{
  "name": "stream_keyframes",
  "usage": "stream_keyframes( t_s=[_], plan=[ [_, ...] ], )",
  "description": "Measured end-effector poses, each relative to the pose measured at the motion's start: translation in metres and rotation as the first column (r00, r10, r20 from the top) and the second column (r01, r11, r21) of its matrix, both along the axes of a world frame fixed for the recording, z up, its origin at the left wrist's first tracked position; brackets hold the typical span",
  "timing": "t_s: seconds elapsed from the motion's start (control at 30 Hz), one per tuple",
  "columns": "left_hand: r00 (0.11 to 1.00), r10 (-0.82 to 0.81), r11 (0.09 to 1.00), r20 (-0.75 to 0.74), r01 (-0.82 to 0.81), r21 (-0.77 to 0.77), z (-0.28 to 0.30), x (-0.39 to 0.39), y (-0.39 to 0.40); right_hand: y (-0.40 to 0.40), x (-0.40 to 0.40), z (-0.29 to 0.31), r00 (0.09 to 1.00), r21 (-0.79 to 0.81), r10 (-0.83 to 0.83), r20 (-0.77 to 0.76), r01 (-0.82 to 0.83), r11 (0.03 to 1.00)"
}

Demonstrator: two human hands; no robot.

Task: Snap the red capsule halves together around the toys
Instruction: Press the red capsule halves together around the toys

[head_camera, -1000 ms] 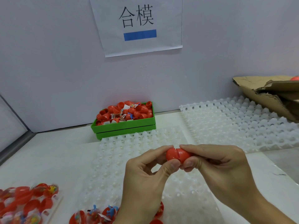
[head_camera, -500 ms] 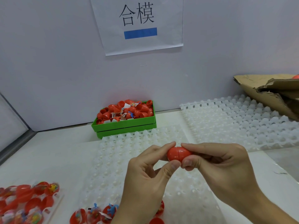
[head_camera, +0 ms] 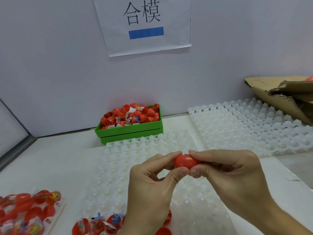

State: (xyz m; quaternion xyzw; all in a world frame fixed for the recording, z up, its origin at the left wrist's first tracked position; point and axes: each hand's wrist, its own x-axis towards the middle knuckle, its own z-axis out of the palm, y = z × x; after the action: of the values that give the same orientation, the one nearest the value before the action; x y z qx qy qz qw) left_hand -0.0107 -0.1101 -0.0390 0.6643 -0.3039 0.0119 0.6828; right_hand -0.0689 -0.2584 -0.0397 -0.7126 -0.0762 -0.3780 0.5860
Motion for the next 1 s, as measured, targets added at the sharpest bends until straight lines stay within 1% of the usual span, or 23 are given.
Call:
stream_keyframes(
  t_s=[0.13,0.4,0.57,0.6,0.67,0.73,0.8,0.83,0.9,0.93,0.97,1.0],
  plan=[
    [1.000,0.009,1.000,0.020,-0.010,0.026,0.001,-0.001,0.000,-0.001,0.000,-0.001,1.000,0.027,0.010,-0.027,-0.009,1.000],
    [0.997,0.023,0.998,0.068,-0.027,0.061,0.009,-0.004,-0.002,-0.001,-0.001,-0.001,0.999,0.013,0.017,-0.038,-0.016,1.000],
    [0.992,0.087,0.994,0.087,-0.093,0.064,0.001,-0.001,-0.002,0.002,0.000,-0.007,0.998,0.006,0.002,-0.070,-0.002,1.000],
    [0.991,0.105,0.991,0.083,-0.112,0.073,0.000,0.000,-0.002,0.004,0.001,-0.008,0.996,0.008,0.010,-0.092,-0.009,1.000],
    [0.984,0.146,0.983,0.103,-0.156,0.094,-0.002,0.003,-0.002,0.007,-0.001,-0.007,0.986,0.051,0.079,-0.144,-0.073,0.996],
    [0.967,0.178,0.972,0.180,-0.201,0.119,-0.003,0.004,-0.001,0.012,-0.002,-0.004,0.967,0.107,0.176,-0.185,-0.158,0.982],
    [0.927,0.190,0.959,0.324,-0.245,0.140,-0.005,0.005,0.000,0.016,-0.001,-0.005,0.954,0.156,0.203,-0.222,-0.171,0.973],
    [0.886,0.194,0.946,0.420,-0.283,0.159,-0.007,0.006,-0.001,0.017,0.000,-0.006,0.954,0.168,0.184,-0.237,-0.146,0.975],
    [0.773,0.205,0.901,0.600,-0.388,0.194,-0.014,0.006,-0.005,0.019,0.002,-0.012,0.950,0.177,0.129,-0.285,-0.080,0.981],
    [0.727,0.205,0.880,0.655,-0.430,0.202,-0.017,0.005,-0.007,0.019,0.003,-0.013,0.944,0.191,0.112,-0.310,-0.054,0.980],
    [0.710,0.197,0.873,0.676,-0.440,0.208,-0.019,0.005,-0.008,0.019,0.003,-0.013,0.939,0.201,0.114,-0.324,-0.050,0.978],
    [0.730,0.181,0.883,0.659,-0.416,0.218,-0.018,0.006,-0.008,0.018,0.003,-0.012,0.934,0.204,0.125,-0.335,-0.058,0.977]
  ],
)
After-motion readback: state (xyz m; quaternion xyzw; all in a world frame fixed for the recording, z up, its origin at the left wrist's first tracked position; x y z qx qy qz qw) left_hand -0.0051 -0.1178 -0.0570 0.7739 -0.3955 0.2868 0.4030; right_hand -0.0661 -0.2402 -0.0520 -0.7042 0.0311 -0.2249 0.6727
